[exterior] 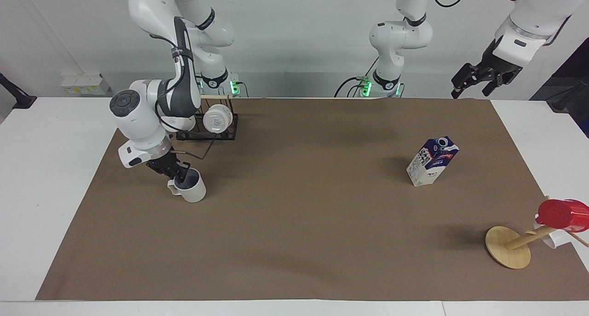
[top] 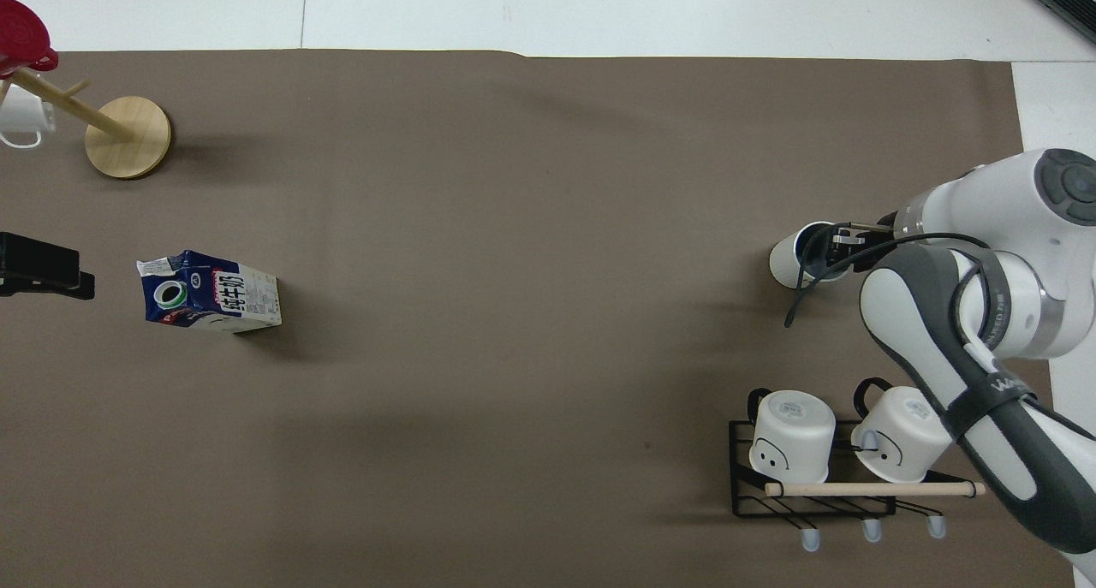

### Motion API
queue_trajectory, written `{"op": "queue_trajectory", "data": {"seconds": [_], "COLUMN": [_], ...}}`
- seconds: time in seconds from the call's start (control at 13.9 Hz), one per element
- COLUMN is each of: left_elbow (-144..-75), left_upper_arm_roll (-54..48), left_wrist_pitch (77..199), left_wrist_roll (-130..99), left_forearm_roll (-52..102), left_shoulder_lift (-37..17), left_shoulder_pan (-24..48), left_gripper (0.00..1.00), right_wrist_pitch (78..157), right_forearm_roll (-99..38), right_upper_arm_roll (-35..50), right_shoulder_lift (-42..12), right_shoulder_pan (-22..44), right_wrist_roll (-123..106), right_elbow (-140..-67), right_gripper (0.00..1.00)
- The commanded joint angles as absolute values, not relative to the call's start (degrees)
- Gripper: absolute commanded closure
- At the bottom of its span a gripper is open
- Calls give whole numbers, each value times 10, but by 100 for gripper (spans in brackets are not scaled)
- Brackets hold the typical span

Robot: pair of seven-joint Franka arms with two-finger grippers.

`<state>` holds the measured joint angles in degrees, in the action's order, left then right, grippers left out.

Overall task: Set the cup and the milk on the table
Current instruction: 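Lift the white mug with the right gripper toward the table center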

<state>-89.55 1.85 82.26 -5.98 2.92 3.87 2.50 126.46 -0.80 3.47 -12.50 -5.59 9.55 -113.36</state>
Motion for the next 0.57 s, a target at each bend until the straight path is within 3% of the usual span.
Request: {"op": "queue_trajectory", "data": {"seconds": [0.0,0.5], "left_elbow": [-889,-889], "left_upper_arm_roll": [15,13], "left_wrist_pitch": [809,809], "left_wrist_roll": [-64,-65], "left_forearm_roll": [22,22], "left_shoulder_lift": [40,40], "left_shoulder_pan": [21,23], "left_gripper": [0,0], "right_wrist_pitch": [1269,1156], "right_forearm_roll": [-19,-15], "right_upper_arm_roll": [40,41], "right_shoulder_lift": [-113,-90], "right_shoulder_pan": [-56,-23], "right_wrist_roll": [116,194], "right_elbow": [-1132,-1046], "right_gripper": [100,100]}}
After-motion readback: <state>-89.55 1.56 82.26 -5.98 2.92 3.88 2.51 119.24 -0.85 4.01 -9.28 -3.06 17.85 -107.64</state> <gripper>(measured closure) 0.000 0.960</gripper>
